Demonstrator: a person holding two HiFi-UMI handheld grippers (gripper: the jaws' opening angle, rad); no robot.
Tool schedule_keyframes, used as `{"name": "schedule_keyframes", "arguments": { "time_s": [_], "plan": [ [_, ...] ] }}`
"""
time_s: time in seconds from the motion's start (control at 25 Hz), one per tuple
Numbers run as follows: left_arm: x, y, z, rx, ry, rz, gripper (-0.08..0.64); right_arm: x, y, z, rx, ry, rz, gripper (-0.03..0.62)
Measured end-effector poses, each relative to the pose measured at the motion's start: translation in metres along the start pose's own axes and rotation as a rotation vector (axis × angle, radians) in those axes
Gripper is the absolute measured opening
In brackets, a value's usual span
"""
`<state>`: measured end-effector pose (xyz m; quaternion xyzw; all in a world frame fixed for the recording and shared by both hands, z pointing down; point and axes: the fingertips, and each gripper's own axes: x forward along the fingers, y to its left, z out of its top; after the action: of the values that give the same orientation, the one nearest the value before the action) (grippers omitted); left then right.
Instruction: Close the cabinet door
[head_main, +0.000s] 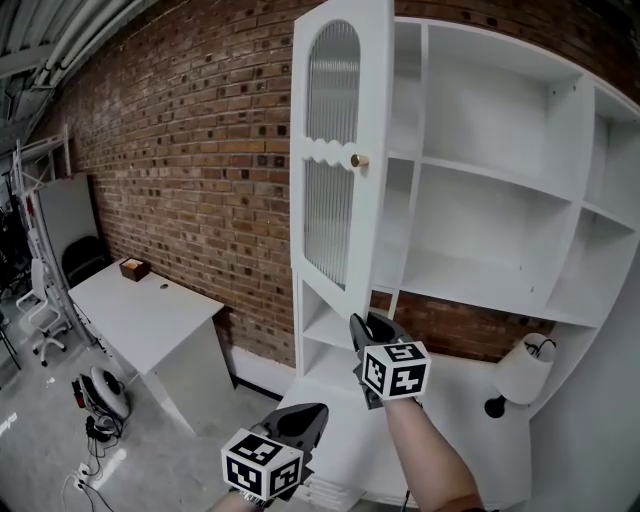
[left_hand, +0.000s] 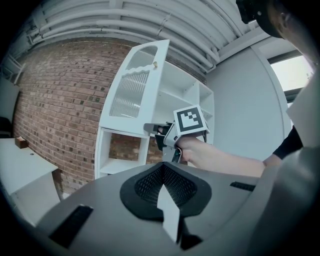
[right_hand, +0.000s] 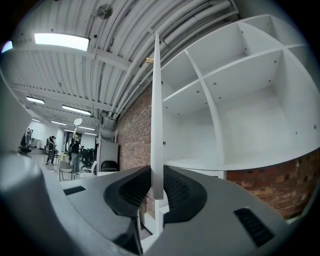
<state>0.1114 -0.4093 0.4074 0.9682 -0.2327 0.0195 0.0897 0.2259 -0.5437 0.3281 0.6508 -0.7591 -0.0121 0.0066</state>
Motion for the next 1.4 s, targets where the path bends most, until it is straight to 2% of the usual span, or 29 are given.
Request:
{"name": "schedule_keyframes", "arguments": {
  "time_s": [0.72,0.96,1.12,1.28,1.4],
  "plan": [
    [0.036,0.007,-0.003,-0.008,0.020,0.011,0.008,0.015,-0.073,0.001,0.015,0.010,0.004,0.114],
    [0.049,0.009,-0.010,-0.018,0.041,0.017,0.008,0.023,-0.100,0.001,-0.028,0.033,-0.094,0.129],
    [0.052,0.009,-0.010,-0.019,0.042,0.029,0.008,0.024,-0.115,0.002,-0.056,0.038,-0.162,0.196],
    [0.055,0.010,-0.009,-0.021,0.039,0.042,0.008,0.030,-0.128,0.002,-0.037,0.052,-0.187,0.201],
    [0.056,0.012,-0.009,-0.023,0.035,0.049,0.008,0.034,-0.136,0.003,-0.072,0.057,-0.214,0.204]
  ]
}}
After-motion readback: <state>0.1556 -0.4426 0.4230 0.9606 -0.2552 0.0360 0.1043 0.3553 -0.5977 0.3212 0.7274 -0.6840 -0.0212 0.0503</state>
